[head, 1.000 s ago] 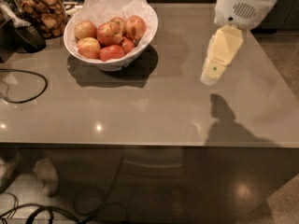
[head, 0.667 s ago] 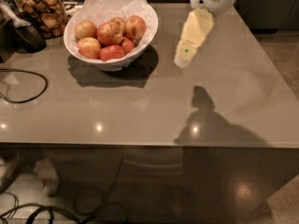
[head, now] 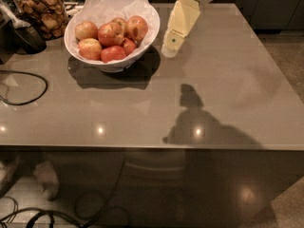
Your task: Pick apple from white bowl
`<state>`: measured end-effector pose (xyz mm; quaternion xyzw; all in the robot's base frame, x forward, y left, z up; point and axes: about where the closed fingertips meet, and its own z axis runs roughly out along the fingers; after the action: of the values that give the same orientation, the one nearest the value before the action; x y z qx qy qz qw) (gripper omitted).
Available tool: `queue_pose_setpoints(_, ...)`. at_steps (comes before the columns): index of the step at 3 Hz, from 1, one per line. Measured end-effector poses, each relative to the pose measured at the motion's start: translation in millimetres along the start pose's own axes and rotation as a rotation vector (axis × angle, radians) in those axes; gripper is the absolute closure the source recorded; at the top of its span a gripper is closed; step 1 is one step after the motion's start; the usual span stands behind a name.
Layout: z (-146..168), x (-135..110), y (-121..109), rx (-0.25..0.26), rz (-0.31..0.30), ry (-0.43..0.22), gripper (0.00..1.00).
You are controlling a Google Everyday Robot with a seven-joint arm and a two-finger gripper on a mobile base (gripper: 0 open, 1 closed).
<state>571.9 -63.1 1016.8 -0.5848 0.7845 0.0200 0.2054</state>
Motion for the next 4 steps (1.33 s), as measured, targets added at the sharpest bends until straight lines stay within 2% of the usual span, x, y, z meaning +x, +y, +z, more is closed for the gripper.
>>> queue_pose_setpoints(1, 9.2, -19.7, -12.2, 0.024, 0.025, -0.052, 0.00)
queue_pose_setpoints(2, 17.1, -48.6, -25.5, 0.042, 0.010, -0.048, 0.00)
queue_pose_setpoints(3, 24.9, -90.5, -26.4, 0.079, -0.087, -0.029, 0.00)
queue_pose_setpoints(4, 26.7, -96.7, -26.7, 0.085, -0.094, -0.036, 0.00)
